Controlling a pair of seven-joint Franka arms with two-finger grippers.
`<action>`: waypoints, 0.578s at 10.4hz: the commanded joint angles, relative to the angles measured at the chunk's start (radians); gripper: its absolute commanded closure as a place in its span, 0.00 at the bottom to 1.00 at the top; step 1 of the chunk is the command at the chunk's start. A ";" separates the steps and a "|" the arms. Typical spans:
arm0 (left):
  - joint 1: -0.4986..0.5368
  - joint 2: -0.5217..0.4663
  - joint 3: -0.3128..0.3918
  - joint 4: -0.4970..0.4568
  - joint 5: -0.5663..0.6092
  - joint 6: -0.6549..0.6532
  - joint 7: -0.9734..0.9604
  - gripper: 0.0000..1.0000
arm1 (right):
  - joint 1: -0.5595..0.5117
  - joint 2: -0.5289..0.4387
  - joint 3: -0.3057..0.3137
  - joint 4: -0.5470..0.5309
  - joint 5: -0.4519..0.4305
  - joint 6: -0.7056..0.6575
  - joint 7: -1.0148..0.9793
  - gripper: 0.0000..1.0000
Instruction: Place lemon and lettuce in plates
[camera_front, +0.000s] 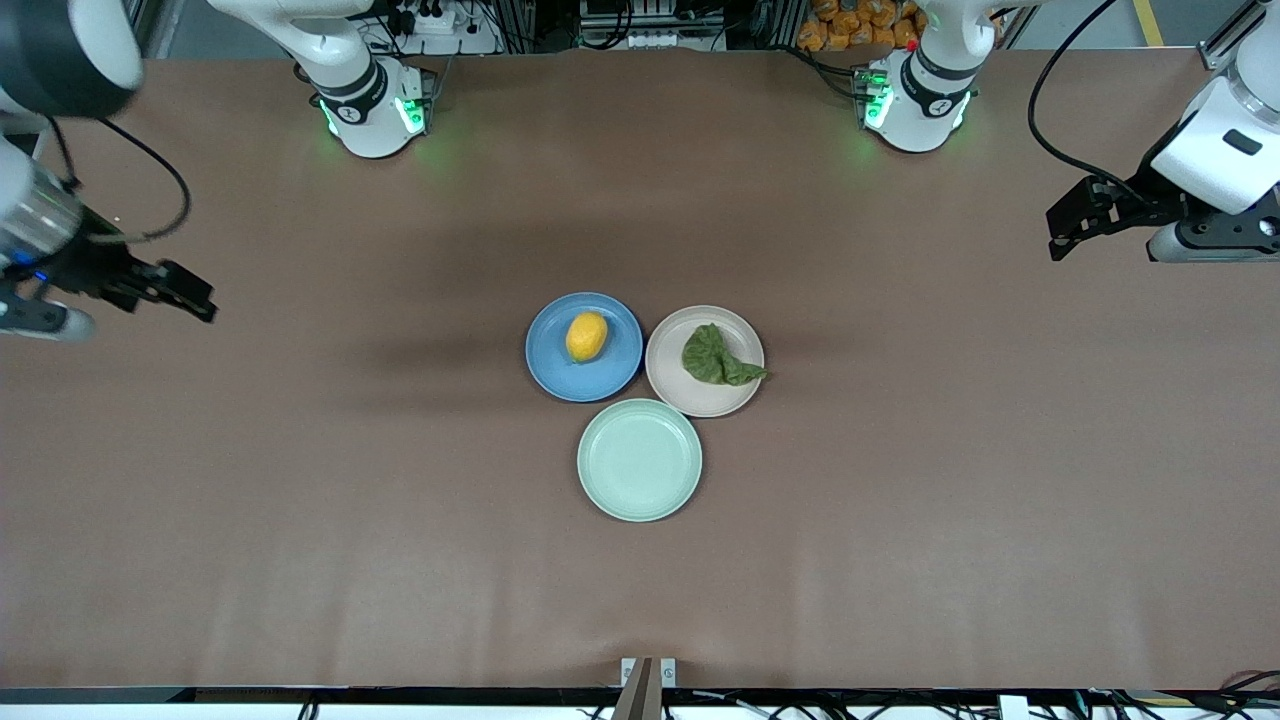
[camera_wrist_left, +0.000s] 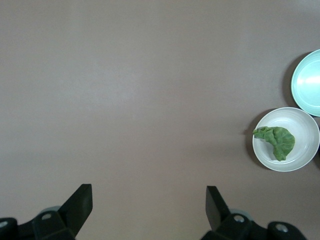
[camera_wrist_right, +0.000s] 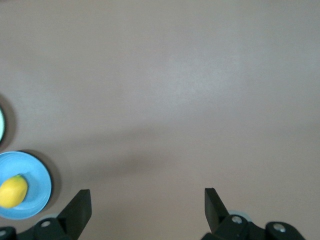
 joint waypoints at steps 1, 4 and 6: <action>0.006 -0.006 -0.002 0.003 -0.007 0.006 0.023 0.00 | -0.009 0.020 0.012 0.140 -0.013 -0.114 -0.041 0.00; 0.006 -0.006 -0.002 0.004 -0.006 0.004 0.025 0.00 | -0.012 0.020 0.009 0.219 -0.011 -0.206 -0.112 0.00; 0.006 -0.007 -0.002 0.004 -0.006 0.004 0.025 0.00 | -0.012 0.018 0.007 0.222 -0.003 -0.231 -0.109 0.00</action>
